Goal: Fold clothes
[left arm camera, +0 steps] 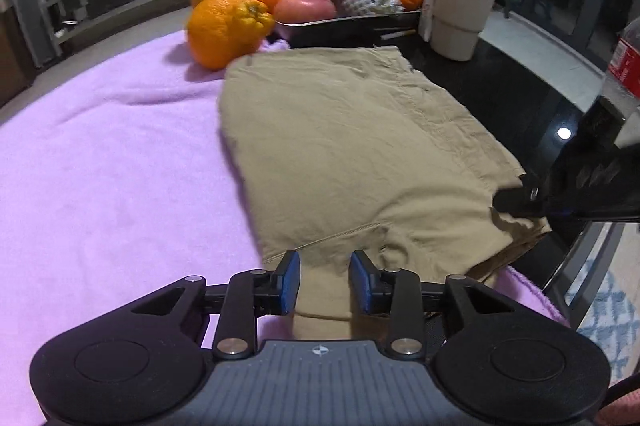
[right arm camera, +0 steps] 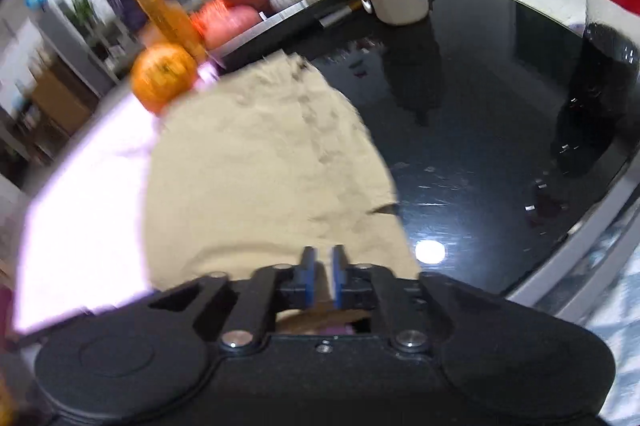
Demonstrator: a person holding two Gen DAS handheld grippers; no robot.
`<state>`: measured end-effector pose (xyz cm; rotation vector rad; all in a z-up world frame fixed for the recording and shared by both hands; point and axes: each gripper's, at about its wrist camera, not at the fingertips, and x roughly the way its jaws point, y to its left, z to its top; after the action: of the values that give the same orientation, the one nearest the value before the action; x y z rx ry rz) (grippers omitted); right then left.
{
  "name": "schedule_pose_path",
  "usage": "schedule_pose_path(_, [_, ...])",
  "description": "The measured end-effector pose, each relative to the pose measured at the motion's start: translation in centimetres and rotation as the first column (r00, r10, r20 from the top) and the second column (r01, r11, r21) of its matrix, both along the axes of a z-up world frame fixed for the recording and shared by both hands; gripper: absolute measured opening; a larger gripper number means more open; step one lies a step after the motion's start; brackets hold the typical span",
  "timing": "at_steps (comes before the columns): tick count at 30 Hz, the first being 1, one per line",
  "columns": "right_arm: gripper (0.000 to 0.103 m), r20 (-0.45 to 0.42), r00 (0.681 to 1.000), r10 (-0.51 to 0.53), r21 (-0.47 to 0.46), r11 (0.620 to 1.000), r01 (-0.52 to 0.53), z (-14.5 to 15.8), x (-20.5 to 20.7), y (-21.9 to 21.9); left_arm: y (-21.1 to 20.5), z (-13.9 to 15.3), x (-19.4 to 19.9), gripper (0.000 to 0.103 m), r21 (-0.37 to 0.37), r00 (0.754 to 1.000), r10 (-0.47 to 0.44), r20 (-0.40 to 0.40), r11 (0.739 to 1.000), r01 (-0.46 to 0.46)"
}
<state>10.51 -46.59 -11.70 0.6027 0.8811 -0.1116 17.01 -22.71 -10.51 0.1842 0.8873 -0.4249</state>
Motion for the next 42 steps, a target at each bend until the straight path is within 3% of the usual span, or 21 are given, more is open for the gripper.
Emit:
schedule_pose_path(2, [0.027,0.076,0.997,-0.034,0.112,0.993,0.026,1.0,-1.3,-0.3,0.4,1.2,-0.6,0.04,-0.001,1.0,0.02,-0.009,1.0,-0.02])
schedule_pose_path(3, [0.04,0.107,0.993,-0.052,0.151,0.988,0.035,1.5,-1.9,-0.3,0.7,1.9,-0.9,0.048,-0.002,0.999,0.03,-0.013,1.0,-0.03])
schedule_pose_path(5, [0.063,0.126,0.99,-0.066,0.143,0.989,0.047,2.1,-2.6,0.3,1.1,3.1,-1.4,0.053,-0.003,0.999,0.049,-0.022,0.999,-0.049])
schedule_pose_path(10, [0.076,0.042,0.996,-0.083,0.093,0.993,0.079,2.5,-3.5,1.8,2.1,6.5,-3.4,0.063,0.002,0.997,0.08,-0.013,0.997,-0.08])
schedule_pose_path(14, [0.103,0.028,0.996,-0.082,0.069,0.994,0.08,4.7,-5.7,3.4,3.1,9.0,-5.6,0.07,-0.011,0.997,0.076,0.01,0.997,-0.076])
schedule_pose_path(19, [0.103,-0.01,0.999,-0.044,-0.042,0.998,0.044,9.0,-8.1,5.7,4.3,11.3,-7.7,0.084,-0.051,0.998,0.056,0.006,0.997,-0.056])
schedule_pose_path(25, [0.103,-0.048,0.995,-0.09,-0.208,0.975,0.078,13.0,-11.3,8.7,5.9,13.1,-9.7,0.094,-0.088,0.999,0.042,0.003,0.995,-0.041])
schedule_pose_path(30, [0.103,-0.073,0.996,-0.047,-0.243,0.97,0.028,15.3,-13.0,9.8,7.3,14.0,-11.0,0.098,-0.132,0.999,0.03,-0.042,0.991,-0.036])
schedule_pose_path(35, [0.103,-0.096,0.995,-0.012,-0.217,0.976,-0.009,17.3,-14.9,10.1,7.7,15.3,-13.0,0.098,-0.145,1.0,0.003,-0.031,0.989,-0.008])
schedule_pose_path(42, [0.103,-0.094,0.995,-0.019,-0.286,0.958,-0.009,18.4,-16.5,11.2,7.5,15.6,-14.6,0.099,-0.142,1.0,-0.012,-0.016,0.99,0.01])
